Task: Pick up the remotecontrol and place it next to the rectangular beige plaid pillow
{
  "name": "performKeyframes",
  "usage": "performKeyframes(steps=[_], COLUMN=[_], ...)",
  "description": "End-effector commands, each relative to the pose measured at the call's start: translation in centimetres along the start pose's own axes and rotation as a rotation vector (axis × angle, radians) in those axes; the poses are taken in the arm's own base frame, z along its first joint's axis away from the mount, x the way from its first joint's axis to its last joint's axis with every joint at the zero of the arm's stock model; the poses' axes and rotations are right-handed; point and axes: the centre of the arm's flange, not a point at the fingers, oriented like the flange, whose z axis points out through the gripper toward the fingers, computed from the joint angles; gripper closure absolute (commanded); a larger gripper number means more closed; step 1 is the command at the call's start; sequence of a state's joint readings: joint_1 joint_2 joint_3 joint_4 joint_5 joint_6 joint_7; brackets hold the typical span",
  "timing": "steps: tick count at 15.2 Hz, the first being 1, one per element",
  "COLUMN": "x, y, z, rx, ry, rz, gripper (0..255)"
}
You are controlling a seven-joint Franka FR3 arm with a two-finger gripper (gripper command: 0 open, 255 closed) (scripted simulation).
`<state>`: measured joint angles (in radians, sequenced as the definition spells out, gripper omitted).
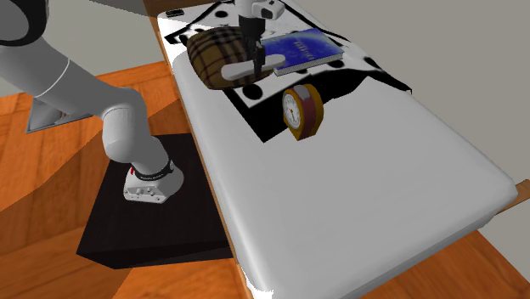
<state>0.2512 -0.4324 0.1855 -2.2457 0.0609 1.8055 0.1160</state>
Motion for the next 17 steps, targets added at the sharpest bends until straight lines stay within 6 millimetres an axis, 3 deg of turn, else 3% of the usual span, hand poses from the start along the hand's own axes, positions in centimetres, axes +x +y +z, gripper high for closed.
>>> performKeyframes(steps=[1,17], x=[0.0,0.1], y=[-0.1,-0.3], z=[1.0,9.5], rx=[0.0,0.0], ry=[0.001,0.001], rz=[0.0,0.0], gripper=[255,255])
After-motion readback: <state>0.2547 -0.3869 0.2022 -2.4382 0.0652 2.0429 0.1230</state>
